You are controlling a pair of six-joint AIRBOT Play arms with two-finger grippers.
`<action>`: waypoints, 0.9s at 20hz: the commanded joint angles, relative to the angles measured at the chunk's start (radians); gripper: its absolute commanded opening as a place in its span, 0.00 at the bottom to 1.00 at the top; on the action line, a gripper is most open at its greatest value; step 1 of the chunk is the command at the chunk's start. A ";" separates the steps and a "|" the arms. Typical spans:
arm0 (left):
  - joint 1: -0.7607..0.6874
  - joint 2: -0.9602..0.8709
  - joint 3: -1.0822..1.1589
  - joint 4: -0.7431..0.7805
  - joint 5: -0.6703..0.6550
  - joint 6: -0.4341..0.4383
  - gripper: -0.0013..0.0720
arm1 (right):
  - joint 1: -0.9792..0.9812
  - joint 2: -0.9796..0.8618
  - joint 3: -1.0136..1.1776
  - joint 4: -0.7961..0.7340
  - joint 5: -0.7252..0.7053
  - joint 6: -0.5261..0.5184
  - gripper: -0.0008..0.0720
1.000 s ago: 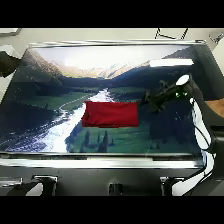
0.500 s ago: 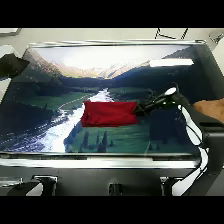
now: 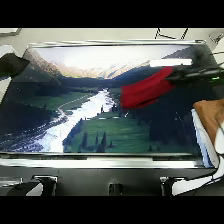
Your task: Fold the clothes and pants, and hang the long-sleeved shirts on hangers.
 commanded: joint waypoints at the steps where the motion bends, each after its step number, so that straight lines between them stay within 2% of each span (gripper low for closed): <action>1: 0.000 0.000 0.000 0.000 0.002 0.001 0.05 | -0.195 0.084 0.156 -0.136 0.068 0.164 0.06; 10: 0.000 0.000 0.000 0.000 0.002 0.002 0.05 | -0.629 0.266 0.195 -0.200 0.070 0.382 0.06; 13: 0.000 0.002 0.000 0.000 0.001 0.028 0.05 | -0.734 0.311 0.195 -0.227 0.088 0.443 0.06; 16: 0.000 0.002 0.000 0.000 0.001 0.032 0.05 | -0.808 0.332 0.195 -0.235 0.190 0.475 0.06; 18: -0.001 0.002 0.000 0.000 0.001 0.051 0.05 | -0.838 0.333 0.195 -0.304 0.297 0.474 0.06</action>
